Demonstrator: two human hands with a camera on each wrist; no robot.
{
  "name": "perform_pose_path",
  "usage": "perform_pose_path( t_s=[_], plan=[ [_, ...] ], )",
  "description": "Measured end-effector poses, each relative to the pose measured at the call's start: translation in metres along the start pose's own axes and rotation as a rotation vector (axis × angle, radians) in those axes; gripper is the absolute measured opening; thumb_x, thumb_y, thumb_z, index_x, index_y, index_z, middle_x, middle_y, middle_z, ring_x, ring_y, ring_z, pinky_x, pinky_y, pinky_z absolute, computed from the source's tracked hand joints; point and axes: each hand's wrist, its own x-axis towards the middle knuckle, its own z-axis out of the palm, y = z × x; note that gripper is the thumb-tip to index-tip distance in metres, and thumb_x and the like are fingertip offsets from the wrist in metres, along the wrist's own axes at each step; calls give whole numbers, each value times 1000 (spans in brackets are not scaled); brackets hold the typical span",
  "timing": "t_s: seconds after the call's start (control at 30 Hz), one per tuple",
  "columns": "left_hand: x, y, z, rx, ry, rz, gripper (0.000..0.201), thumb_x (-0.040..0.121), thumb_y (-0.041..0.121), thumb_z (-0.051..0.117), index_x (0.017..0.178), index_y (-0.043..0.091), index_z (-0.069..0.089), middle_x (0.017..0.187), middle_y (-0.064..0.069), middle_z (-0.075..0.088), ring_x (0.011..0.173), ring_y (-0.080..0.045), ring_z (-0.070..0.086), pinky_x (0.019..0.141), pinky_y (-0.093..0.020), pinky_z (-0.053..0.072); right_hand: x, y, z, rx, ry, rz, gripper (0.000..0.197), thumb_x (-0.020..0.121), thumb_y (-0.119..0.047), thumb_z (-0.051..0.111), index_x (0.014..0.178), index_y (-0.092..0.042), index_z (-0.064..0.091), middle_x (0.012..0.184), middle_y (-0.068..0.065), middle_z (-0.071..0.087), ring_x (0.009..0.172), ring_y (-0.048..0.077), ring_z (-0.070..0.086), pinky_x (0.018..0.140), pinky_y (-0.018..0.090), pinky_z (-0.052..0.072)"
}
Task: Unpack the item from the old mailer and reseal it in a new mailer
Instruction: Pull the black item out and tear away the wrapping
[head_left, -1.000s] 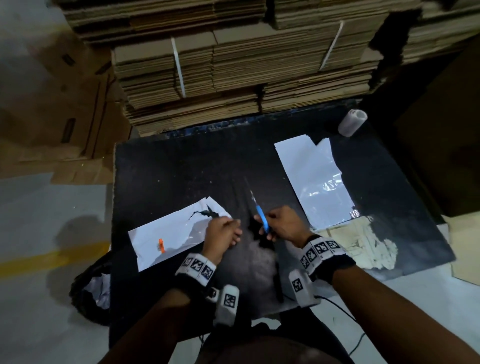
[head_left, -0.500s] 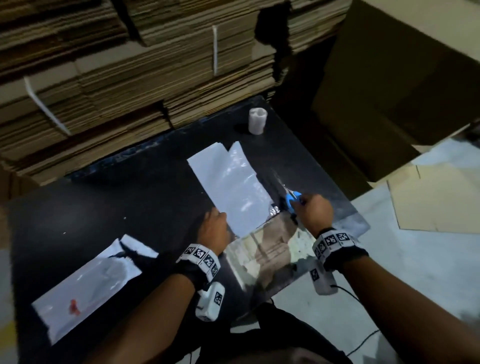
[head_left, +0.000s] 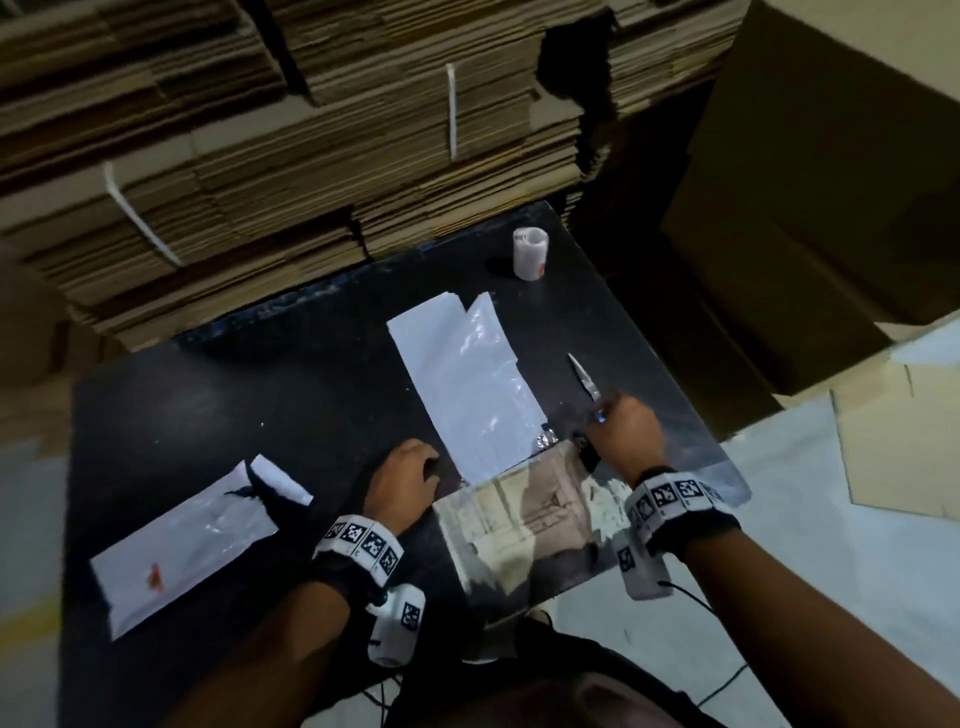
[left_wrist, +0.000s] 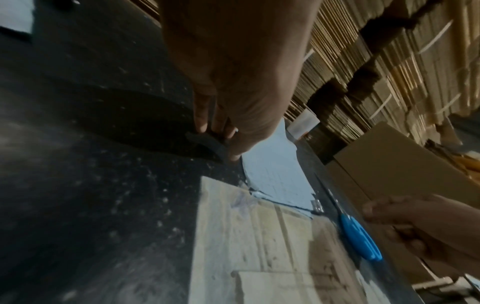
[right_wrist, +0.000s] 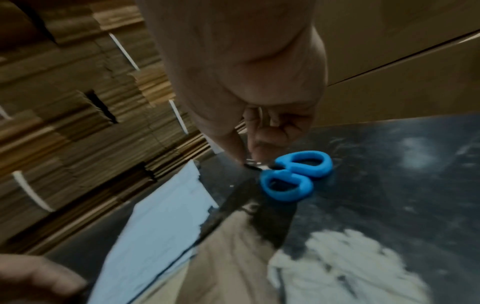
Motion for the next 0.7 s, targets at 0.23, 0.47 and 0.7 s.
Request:
perform_pose_path(
  t_s=[0.23, 0.47, 0.7],
  plan=[
    [-50, -59, -32, -44, 191, -163, 13, 82, 5, 64, 95, 7, 69, 101, -9, 64, 96, -26, 59, 87, -37, 50, -37, -87, 51, 158, -134, -300, 15, 80, -21, 71, 91, -11, 67, 92, 8, 71, 89, 27, 66, 78, 31, 49],
    [-101, -146, -78, 1, 313, -355, 17, 74, 9, 53, 60, 18, 49, 73, -7, 60, 76, -27, 58, 70, -41, 51, -85, -171, 117, 79, -370, -513, 18, 80, -23, 70, 96, -15, 68, 91, 6, 71, 87, 24, 65, 72, 24, 44],
    [-131, -208, -100, 35, 264, -547, 31, 83, 6, 57, 113, 10, 64, 118, -14, 56, 113, -32, 50, 88, -41, 49, -114, -242, 179, -14, -441, -609, 24, 81, -17, 66, 105, -12, 67, 106, 12, 67, 97, 29, 63, 83, 30, 47]
  ],
)
